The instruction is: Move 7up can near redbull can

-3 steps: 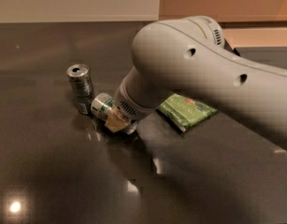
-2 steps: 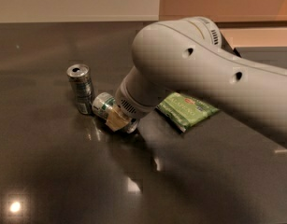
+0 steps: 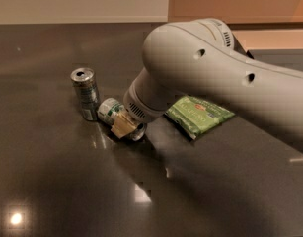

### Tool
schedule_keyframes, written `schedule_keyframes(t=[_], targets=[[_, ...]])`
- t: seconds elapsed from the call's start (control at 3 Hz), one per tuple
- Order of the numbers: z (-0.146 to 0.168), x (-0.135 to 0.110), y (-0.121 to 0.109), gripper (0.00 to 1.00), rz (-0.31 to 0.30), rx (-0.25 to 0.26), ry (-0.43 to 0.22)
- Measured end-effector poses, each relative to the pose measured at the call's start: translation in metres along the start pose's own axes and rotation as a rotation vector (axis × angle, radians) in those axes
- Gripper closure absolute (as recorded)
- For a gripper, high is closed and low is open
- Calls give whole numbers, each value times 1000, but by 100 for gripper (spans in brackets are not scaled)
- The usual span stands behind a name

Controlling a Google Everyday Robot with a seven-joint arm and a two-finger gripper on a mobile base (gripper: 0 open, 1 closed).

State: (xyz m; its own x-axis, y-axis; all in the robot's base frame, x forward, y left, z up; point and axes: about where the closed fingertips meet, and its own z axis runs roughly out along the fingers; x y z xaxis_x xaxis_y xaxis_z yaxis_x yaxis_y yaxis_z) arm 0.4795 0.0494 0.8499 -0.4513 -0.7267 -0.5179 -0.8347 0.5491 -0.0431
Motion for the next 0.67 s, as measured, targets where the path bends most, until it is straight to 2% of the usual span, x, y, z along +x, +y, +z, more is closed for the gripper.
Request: schedule_keyframes(t=[0.33, 0.67], targets=[[2, 0, -2, 0, 6, -2, -2], [1, 0, -2, 0, 6, -2, -2]])
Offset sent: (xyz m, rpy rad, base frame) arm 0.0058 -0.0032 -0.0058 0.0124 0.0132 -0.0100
